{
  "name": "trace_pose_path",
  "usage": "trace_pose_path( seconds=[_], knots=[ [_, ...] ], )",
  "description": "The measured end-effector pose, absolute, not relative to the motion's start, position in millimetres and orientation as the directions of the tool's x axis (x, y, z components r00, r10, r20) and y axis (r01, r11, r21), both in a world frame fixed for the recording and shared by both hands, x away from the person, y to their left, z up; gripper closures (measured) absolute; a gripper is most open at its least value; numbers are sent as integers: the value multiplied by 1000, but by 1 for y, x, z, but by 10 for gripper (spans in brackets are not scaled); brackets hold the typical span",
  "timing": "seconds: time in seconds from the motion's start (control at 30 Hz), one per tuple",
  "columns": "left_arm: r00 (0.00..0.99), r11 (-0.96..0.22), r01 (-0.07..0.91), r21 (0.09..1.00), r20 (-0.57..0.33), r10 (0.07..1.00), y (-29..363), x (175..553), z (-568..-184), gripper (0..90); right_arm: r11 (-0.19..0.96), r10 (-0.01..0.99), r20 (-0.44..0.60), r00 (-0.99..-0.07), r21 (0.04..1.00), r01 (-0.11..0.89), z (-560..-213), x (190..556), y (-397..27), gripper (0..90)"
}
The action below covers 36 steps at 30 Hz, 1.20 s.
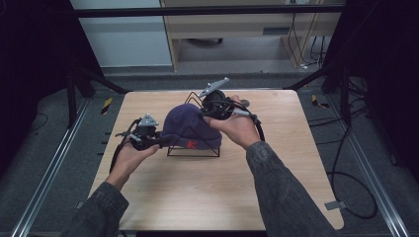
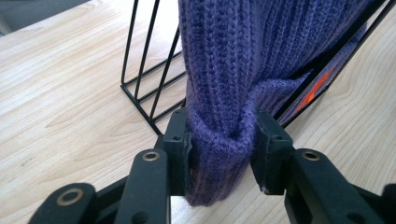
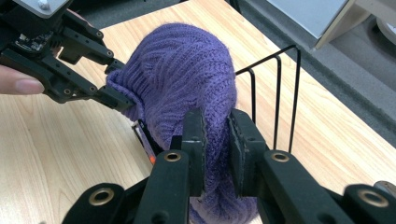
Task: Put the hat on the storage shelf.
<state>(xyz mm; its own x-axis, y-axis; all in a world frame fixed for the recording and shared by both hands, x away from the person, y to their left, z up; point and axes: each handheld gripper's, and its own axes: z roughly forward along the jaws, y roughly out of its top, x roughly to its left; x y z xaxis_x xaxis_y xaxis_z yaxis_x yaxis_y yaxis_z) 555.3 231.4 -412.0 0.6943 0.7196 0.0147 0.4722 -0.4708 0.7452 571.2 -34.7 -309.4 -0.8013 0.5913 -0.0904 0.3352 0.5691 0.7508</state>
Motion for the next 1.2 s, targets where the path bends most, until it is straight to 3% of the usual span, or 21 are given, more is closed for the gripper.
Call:
trace_pose_path(
  seconds=[0.37, 0.7, 1.2],
  knots=[
    [691, -436, 502, 747, -43, 722, 235, 556, -425, 589, 586, 590, -85, -803, 729, 353, -322, 572, -33, 781],
    [697, -475, 509, 717, -20, 716, 235, 555, -431, 640, 602, 586, -84, -806, 711, 364, -329, 571, -30, 778],
    [679, -479, 528, 702, -10, 734, 236, 555, -434, 596, 606, 584, -77, -808, 703, 371, -332, 571, -31, 747]
  ],
)
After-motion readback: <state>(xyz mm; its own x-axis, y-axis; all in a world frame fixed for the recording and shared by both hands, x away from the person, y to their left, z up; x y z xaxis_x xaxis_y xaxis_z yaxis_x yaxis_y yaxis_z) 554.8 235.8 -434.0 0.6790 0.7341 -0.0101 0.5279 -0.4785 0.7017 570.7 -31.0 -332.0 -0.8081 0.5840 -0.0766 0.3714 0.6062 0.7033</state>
